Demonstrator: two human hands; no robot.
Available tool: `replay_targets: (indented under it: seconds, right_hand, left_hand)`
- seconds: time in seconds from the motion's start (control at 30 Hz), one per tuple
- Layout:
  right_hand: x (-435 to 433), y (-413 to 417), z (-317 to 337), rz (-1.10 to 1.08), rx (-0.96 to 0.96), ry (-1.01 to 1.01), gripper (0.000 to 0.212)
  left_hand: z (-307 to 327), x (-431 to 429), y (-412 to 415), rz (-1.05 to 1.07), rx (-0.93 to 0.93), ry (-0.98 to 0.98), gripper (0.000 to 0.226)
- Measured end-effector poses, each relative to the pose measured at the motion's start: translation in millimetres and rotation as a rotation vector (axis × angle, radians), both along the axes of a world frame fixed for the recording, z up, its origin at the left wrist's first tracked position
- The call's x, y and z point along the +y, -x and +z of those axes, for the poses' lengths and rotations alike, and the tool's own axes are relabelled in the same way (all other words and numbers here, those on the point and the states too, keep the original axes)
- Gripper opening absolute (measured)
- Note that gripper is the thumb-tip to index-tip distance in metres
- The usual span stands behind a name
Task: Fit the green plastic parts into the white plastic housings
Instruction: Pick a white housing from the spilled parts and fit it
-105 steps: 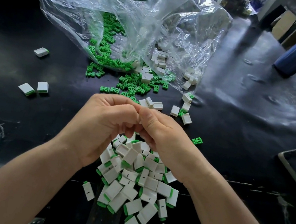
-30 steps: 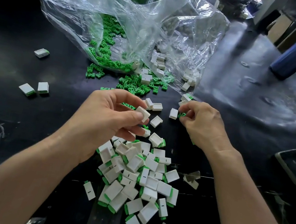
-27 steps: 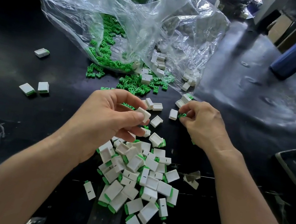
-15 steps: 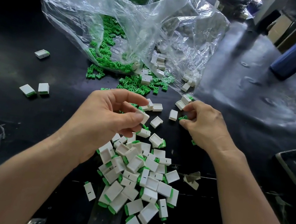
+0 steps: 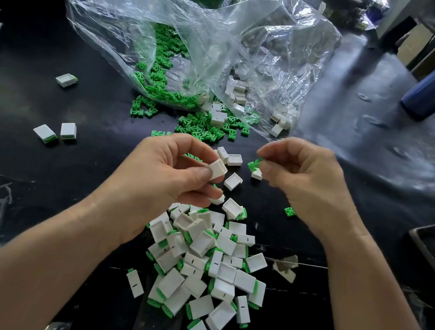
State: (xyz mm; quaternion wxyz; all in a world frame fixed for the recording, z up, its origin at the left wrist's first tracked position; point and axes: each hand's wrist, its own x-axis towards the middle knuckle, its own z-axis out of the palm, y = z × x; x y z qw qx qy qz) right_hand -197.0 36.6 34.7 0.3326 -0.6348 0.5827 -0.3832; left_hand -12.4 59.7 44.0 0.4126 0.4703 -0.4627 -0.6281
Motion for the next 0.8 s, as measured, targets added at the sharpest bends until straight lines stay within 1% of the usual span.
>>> replay_targets:
  seconds: [0.07,0.13,0.33,0.53,0.8]
  right_hand:
    - [7,-10,4,0.091,-0.089,0.056,0.031]
    - [11,-17,6,0.144,-0.135,0.090,0.030]
    - [15,-22,11,0.186,-0.206,0.084,0.027]
    - [17,-25,12,0.225,-0.202,0.065,0.027]
    - [17,-27,11,0.226,-0.165,0.060,0.028]
  left_hand:
    - [-1,0,0,0.000,-0.001,0.007,0.012]
    - [-1,1,-1,-0.007,-0.011,0.026,0.012]
    - [-2,0,-1,-0.029,-0.059,0.073,0.016]
    - [-1,0,0,-0.022,-0.054,0.070,0.014]
    - [-1,1,0,-0.019,-0.028,0.058,0.014]
